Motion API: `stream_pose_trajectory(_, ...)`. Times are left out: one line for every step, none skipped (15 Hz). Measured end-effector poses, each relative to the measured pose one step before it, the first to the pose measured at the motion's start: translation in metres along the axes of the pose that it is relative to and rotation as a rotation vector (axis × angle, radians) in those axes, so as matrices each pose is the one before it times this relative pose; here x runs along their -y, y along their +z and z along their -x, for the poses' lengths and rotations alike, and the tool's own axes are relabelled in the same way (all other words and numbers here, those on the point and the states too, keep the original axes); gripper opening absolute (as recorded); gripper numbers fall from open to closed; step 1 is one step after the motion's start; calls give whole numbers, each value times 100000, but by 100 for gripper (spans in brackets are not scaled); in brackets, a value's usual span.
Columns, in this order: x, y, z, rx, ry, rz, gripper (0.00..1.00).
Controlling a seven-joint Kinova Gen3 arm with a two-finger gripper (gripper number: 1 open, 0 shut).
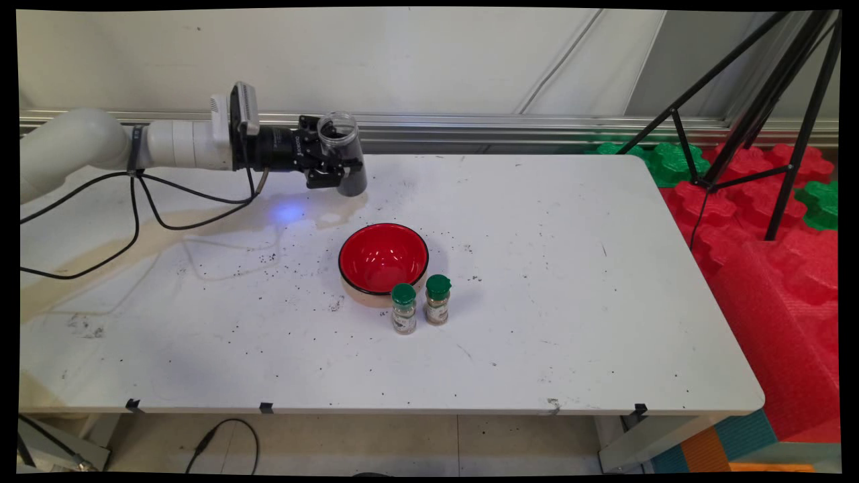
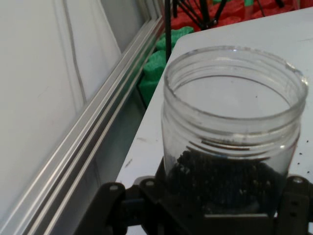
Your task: Pour the black seasoning powder in the red bowl
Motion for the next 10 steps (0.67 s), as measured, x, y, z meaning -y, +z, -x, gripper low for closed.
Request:
stream_pose_trajectory(-148,176,-101,198,2770,469,0)
stream_pose_trajectory(-163,145,-92,224,2840,506,0)
stream_pose_trajectory(-137,110,-75,185,2594,410,0)
stream_pose_trajectory(-164,124,-95,172,3101,542,0)
stream_pose_trajectory(-147,117,-84,102,2955,554,0)
stream_pose_trajectory(-98,67,-55,65,1990,394,0)
stream_pose_trajectory(-171,113,-116,48,3485,678,0)
stream_pose_trajectory(-145,93,-95,40,3028,577,0)
stream_pose_trajectory(-154,99,-114,42,3457,607,0)
stream_pose_trajectory(-141,83,-108,73,3307,538,0)
